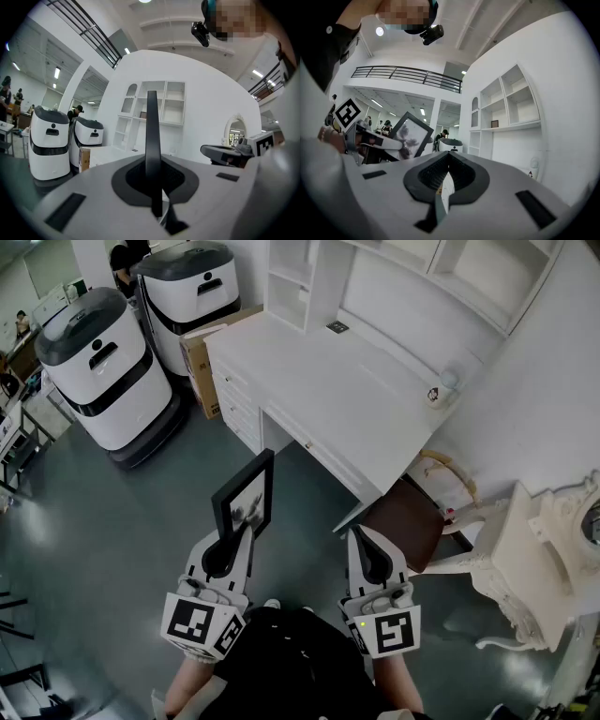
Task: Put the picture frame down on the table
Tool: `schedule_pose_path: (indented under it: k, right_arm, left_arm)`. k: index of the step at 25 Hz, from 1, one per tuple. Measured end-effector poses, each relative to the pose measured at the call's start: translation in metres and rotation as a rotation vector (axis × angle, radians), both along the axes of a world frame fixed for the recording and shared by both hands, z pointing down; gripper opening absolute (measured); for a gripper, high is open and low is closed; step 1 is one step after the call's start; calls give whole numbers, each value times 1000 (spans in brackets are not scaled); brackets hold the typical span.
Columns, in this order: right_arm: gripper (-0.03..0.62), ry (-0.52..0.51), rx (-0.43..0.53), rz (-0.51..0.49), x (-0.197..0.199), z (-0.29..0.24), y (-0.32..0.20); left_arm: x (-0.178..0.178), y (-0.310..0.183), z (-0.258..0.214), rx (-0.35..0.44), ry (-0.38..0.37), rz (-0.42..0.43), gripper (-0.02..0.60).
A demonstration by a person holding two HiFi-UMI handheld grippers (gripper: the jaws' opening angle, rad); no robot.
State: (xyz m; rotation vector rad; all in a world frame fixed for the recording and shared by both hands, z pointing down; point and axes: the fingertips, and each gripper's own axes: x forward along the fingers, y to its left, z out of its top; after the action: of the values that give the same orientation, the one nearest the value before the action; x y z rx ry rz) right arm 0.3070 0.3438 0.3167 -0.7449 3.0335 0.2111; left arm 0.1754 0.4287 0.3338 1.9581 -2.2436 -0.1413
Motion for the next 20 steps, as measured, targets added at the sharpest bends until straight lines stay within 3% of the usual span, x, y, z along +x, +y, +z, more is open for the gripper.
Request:
schedule_pose_path:
  k: [20]
  right_arm:
    - [2,23,-3,34,-12,5,5]
  left_arm:
    - [-15,3,6,12,19,27,12]
